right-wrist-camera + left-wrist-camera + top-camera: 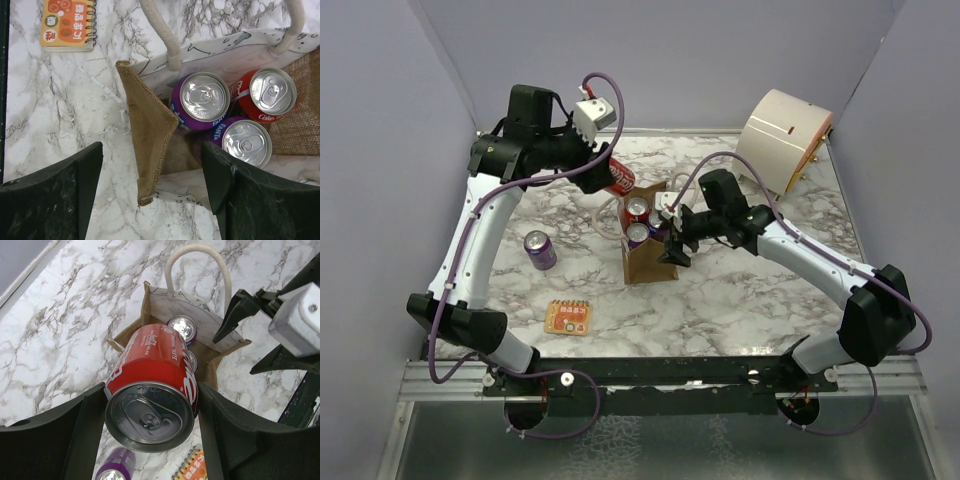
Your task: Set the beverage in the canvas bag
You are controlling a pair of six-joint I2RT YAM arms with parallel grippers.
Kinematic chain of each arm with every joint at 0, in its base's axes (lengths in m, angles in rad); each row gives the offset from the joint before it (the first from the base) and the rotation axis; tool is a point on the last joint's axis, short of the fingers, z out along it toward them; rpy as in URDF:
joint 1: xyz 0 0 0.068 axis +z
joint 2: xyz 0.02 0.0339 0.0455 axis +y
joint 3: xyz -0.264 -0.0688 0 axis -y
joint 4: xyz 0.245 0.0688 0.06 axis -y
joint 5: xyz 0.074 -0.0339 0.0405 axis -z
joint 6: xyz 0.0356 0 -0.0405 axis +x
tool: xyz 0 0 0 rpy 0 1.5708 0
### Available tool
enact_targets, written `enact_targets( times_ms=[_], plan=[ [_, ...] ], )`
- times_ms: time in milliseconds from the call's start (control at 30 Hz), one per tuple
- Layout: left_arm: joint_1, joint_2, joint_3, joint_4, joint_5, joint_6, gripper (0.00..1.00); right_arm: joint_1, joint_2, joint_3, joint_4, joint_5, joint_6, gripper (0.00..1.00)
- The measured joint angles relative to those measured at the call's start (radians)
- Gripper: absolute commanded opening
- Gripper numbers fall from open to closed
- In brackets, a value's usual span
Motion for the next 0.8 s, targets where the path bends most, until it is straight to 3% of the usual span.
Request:
enact_targets(
  times_ms=[267,533,800],
  plan=[
    [-0.017,0.047,-0.027,0.101,0.011,-0.037,0.0,0.026,0.026,0.0,0.002,0.046,0.0,0.67],
    [-0.073,0.06,-0.119,0.141,0.012,-0.039,0.0,0.03,0.026,-0.023,-0.009,0.035,-0.034,0.5],
    [-0.135,0.067,-0.191,0.162,0.012,-0.018,0.0,0.029,0.002,-0.067,-0.036,-0.01,-0.087,0.45]
  ],
)
